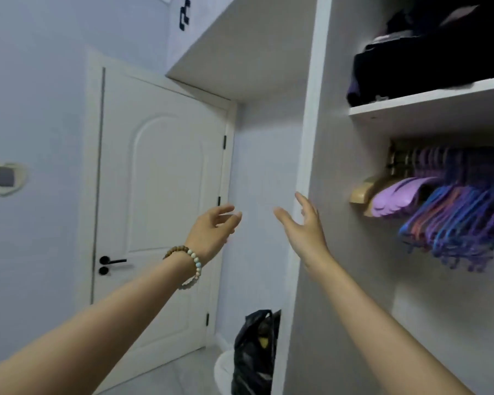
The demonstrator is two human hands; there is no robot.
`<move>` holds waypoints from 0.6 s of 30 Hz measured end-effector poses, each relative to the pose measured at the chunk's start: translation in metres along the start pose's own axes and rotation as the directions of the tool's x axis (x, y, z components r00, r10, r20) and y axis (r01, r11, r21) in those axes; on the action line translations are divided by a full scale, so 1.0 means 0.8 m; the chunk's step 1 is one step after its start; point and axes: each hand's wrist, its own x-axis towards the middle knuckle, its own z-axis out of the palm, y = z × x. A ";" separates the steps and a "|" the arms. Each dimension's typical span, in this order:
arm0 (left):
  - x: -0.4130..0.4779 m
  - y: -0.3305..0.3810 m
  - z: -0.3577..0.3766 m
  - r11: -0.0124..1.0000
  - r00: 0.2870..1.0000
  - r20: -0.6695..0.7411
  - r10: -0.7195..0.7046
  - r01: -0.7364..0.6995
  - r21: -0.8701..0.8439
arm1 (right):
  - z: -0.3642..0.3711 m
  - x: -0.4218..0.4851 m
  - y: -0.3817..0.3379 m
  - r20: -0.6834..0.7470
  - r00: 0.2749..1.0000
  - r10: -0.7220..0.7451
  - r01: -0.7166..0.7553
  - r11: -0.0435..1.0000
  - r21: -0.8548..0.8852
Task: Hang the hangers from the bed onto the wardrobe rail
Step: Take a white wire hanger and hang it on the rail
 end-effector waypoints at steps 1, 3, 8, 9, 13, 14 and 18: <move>-0.010 -0.018 -0.034 0.999 0.999 -0.035 -0.025 0.026 0.032 | 0.035 -0.011 -0.001 0.073 0.997 0.020 -0.021 1.000 0.013; -0.035 -0.057 -0.100 0.992 0.991 -0.095 -0.093 0.100 0.079 | 0.107 -0.037 0.001 0.200 0.979 0.047 -0.052 0.998 0.021; -0.138 -0.175 -0.263 0.900 0.913 -0.245 -0.327 0.380 0.213 | 0.292 -0.138 0.027 0.509 0.850 0.136 -0.125 0.991 -0.056; -0.163 -0.200 -0.293 0.873 0.885 -0.277 -0.375 0.437 0.218 | 0.328 -0.164 0.035 0.568 0.806 0.166 -0.148 0.986 -0.078; -0.280 -0.288 -0.404 0.740 0.753 -0.408 -0.516 0.632 0.231 | 0.456 -0.280 0.065 0.740 0.619 0.264 -0.198 0.964 -0.178; -0.311 -0.308 -0.427 0.705 0.713 -0.442 -0.545 0.674 0.219 | 0.484 -0.310 0.073 0.767 0.577 0.282 -0.201 0.959 -0.201; -0.452 -0.386 -0.498 0.553 0.532 -0.533 -0.658 0.822 0.138 | 0.577 -0.440 0.108 0.843 0.407 0.353 -0.191 0.935 -0.300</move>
